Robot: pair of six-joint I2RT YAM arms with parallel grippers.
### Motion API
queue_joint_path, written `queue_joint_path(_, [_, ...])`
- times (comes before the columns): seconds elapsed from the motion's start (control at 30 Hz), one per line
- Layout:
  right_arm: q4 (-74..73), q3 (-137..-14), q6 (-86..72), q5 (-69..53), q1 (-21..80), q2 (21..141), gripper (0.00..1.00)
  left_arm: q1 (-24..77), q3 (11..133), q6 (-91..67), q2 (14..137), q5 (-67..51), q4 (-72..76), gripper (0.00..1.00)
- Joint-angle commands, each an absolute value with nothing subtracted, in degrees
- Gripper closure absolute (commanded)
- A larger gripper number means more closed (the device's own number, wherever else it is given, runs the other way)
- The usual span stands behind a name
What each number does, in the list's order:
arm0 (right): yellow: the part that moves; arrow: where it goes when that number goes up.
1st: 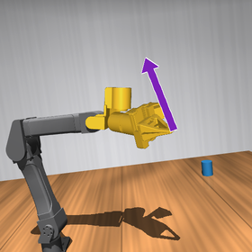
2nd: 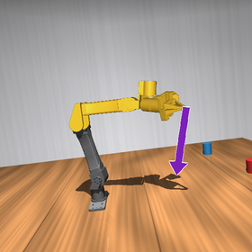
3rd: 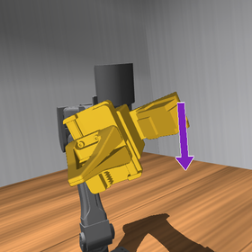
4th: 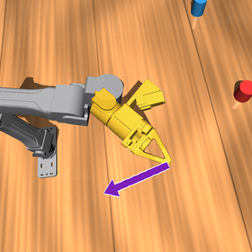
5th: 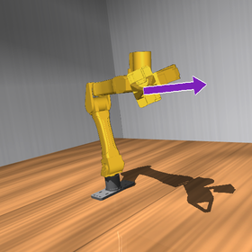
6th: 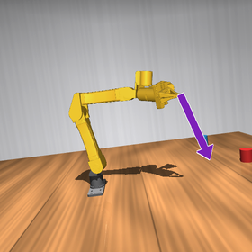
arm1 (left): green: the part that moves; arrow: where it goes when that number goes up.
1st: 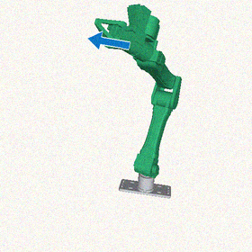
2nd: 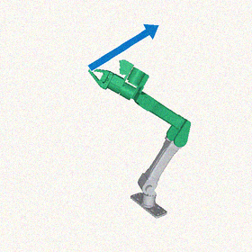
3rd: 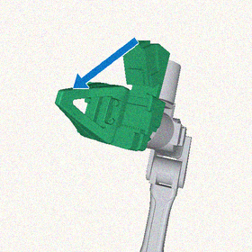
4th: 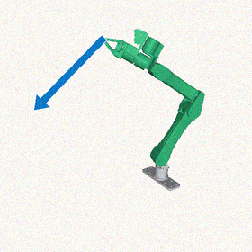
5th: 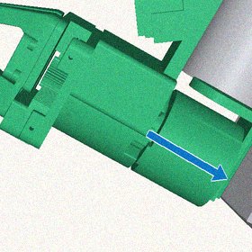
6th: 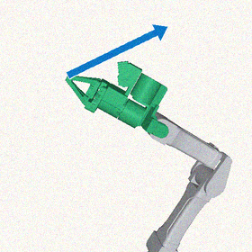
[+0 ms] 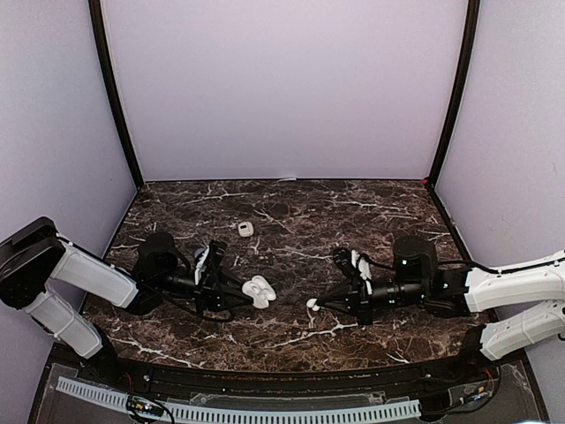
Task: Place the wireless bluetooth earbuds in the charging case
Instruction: Insert the right earbud into the right side groove of the charging case.
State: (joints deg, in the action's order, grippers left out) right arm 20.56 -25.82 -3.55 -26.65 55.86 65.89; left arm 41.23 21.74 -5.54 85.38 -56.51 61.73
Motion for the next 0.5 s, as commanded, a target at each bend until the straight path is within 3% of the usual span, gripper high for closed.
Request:
queue_joint_path(0.0, [23.1, -25.9, -0.7, -25.0, 58.0, 65.0, 1.00, 40.9, 22.6, -2.3, 83.8, -57.9, 60.6, 0.85])
queue_joint_path(0.47, [26.2, -33.1, 2.0, -20.4, 63.8, 72.7, 1.00, 40.9, 22.1, -4.0, 85.8, -60.2, 66.5, 0.85])
